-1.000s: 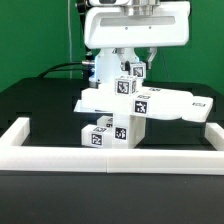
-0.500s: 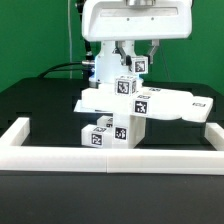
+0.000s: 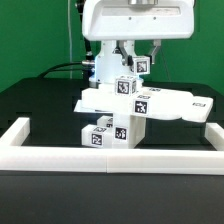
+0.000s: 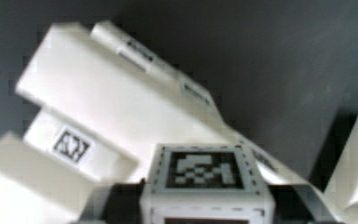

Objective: Assemble chair

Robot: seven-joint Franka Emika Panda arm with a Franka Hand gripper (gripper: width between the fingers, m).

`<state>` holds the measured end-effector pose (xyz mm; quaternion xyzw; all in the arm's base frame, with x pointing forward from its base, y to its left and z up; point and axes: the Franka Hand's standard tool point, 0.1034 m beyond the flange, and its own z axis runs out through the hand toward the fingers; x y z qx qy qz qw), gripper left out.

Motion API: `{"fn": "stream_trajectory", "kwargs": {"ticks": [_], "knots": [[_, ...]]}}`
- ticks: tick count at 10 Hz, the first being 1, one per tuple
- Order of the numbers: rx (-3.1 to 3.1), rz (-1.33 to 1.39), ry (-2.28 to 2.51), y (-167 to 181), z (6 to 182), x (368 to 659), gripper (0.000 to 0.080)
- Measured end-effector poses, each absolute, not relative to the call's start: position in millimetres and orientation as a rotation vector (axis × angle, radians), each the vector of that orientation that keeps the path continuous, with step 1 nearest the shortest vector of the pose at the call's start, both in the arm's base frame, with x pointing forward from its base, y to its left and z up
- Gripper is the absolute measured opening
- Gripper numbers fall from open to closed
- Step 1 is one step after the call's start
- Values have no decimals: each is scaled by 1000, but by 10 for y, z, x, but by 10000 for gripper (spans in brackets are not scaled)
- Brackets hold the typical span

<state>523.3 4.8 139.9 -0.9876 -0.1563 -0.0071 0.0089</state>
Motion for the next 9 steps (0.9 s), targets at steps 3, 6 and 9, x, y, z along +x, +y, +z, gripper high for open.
{"fn": "stream_trajectory", "kwargs": {"ticks": [3, 6, 9], "knots": [[-3083, -19, -511, 43, 1386, 5245, 288], [-3087, -22, -507, 23, 1313, 5160, 288], [-3087, -16, -504, 14, 1272, 5093, 288]]}}
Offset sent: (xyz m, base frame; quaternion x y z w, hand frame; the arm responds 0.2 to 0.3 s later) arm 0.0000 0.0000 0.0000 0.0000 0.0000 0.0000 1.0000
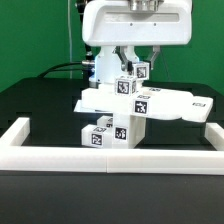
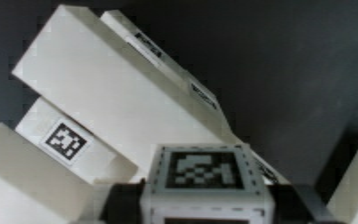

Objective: Assemble chair

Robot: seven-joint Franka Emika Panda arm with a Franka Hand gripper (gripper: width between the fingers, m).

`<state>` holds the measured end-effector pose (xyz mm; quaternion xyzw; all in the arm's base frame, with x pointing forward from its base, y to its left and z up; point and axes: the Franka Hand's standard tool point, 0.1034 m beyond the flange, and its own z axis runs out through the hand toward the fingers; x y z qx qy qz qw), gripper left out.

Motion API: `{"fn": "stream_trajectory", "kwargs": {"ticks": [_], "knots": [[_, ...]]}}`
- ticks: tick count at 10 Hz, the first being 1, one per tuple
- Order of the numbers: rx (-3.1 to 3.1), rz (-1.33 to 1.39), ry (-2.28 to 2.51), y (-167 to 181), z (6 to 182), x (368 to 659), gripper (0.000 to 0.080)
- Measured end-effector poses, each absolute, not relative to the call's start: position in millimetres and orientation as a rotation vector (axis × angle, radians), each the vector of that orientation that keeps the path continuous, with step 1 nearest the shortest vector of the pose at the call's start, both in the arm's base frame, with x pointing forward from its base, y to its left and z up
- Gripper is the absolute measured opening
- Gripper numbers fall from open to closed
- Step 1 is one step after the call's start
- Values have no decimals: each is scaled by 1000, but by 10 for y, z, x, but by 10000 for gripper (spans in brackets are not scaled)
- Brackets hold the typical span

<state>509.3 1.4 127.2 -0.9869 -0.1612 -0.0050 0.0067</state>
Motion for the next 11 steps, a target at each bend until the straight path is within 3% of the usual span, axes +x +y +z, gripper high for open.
{"fn": "stream_trajectory", "kwargs": {"ticks": [11], "knots": [[-3095, -21, -520, -9, 1191, 5103, 288]]}}
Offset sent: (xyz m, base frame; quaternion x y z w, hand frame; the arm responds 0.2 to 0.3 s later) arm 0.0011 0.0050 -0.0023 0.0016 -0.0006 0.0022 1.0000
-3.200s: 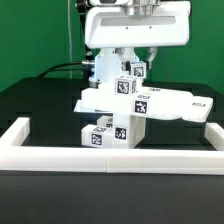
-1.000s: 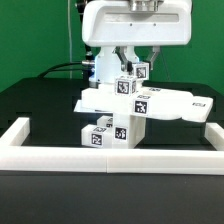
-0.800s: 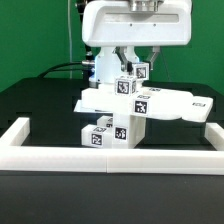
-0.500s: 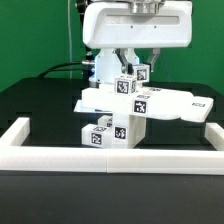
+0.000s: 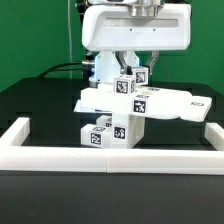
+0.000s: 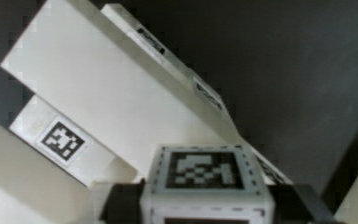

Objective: Assemble chair

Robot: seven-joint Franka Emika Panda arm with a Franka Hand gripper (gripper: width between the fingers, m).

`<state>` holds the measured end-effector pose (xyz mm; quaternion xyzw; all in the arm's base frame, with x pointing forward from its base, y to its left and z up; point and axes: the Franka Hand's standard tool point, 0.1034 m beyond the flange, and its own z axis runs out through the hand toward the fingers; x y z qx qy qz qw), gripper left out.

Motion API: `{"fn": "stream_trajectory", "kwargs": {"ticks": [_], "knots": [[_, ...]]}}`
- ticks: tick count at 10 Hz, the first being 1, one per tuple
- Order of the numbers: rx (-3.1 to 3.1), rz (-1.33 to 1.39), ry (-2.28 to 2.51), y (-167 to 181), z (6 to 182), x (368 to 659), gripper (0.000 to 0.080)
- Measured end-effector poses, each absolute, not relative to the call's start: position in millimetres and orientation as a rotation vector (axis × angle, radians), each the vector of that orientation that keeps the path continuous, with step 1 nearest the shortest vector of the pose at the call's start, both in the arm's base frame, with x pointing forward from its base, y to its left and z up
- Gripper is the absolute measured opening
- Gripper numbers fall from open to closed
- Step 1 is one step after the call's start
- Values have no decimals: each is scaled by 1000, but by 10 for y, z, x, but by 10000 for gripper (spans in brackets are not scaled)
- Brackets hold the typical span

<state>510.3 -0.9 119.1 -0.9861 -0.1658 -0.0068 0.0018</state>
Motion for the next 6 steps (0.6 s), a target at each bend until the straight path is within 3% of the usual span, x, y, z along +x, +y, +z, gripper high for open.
{"fn": "stream_trajectory", "kwargs": {"ticks": [6], "knots": [[-3095, -21, -518, -9, 1191, 5103, 288]]}}
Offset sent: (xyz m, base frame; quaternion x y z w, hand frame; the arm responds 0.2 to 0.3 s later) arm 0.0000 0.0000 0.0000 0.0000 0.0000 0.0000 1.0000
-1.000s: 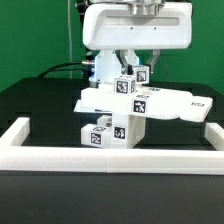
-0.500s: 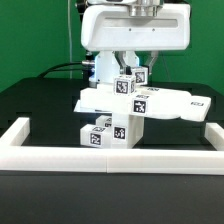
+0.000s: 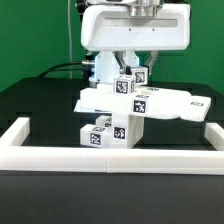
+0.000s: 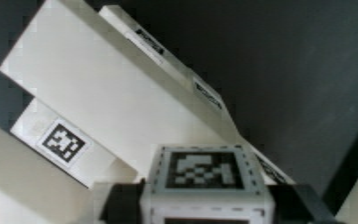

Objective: Assemble chair

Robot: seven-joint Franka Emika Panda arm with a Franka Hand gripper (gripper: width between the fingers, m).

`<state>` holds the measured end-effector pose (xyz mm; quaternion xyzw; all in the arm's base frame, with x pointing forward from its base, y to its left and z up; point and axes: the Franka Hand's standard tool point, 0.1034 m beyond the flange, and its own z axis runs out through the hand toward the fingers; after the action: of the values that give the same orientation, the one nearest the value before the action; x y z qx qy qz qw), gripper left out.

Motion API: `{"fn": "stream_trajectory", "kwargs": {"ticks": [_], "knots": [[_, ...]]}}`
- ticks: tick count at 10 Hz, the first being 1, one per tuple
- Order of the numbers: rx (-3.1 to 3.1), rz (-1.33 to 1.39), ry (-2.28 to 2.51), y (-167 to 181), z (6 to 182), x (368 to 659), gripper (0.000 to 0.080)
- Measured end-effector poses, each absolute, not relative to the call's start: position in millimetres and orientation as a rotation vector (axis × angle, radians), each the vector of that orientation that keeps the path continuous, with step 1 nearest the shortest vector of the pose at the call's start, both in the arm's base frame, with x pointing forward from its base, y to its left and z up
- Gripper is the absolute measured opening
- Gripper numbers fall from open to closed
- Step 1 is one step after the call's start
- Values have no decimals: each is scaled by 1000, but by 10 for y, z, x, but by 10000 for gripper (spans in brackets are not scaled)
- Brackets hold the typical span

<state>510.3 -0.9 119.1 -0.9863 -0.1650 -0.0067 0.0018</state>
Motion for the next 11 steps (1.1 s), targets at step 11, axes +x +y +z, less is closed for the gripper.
{"fn": "stream_trajectory", "kwargs": {"ticks": [11], "knots": [[-3130, -19, 144, 6, 1190, 5101, 288]]}}
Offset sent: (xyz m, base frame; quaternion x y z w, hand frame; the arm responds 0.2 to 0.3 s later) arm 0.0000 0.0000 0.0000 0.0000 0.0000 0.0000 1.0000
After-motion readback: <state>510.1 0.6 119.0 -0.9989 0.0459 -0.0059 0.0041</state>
